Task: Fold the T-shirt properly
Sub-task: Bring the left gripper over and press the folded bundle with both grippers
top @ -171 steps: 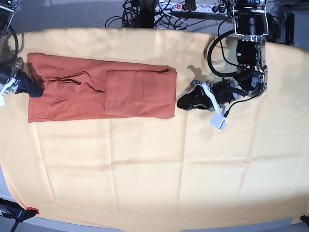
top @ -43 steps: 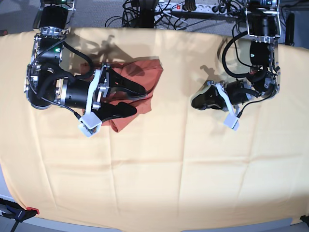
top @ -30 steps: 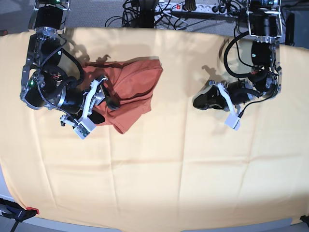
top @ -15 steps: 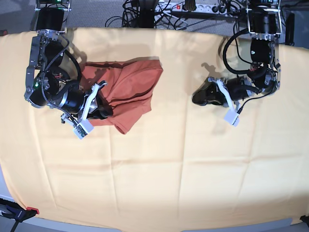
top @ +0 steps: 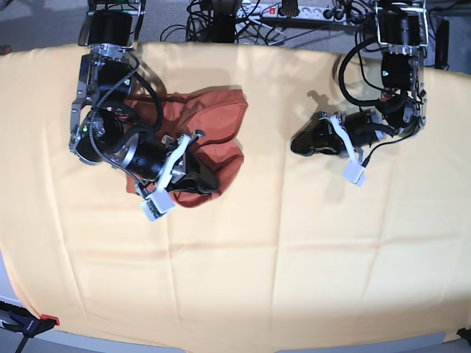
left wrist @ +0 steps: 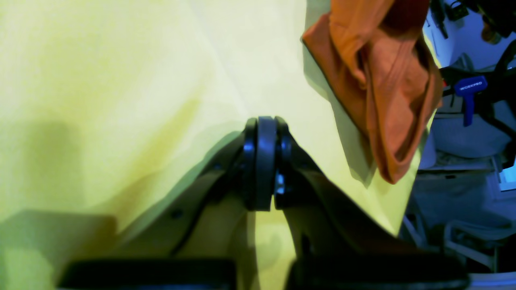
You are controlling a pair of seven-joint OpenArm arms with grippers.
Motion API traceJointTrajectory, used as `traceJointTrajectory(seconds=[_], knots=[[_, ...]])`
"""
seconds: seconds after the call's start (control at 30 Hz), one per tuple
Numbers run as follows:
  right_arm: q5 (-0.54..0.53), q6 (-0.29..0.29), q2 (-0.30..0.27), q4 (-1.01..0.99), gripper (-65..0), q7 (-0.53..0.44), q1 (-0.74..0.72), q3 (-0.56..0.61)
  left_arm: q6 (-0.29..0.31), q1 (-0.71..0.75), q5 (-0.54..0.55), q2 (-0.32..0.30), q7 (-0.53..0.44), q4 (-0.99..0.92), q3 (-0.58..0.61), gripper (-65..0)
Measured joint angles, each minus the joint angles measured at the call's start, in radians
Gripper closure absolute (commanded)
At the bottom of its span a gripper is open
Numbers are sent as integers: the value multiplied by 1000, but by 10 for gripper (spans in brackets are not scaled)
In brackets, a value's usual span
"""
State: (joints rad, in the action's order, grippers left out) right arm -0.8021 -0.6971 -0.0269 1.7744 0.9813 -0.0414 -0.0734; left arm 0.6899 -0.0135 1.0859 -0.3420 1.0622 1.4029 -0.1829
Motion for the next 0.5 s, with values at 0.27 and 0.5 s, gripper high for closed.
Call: traceJointTrajectory(seconds=[0.27,0.5], knots=[[226,5,-5,-1,-65,-136,-6,125,2,6,15,0,3,0,0,0],[305,1,-6,-2,-413,-144,-92,193,2,8,33,0,3,0,0,0]])
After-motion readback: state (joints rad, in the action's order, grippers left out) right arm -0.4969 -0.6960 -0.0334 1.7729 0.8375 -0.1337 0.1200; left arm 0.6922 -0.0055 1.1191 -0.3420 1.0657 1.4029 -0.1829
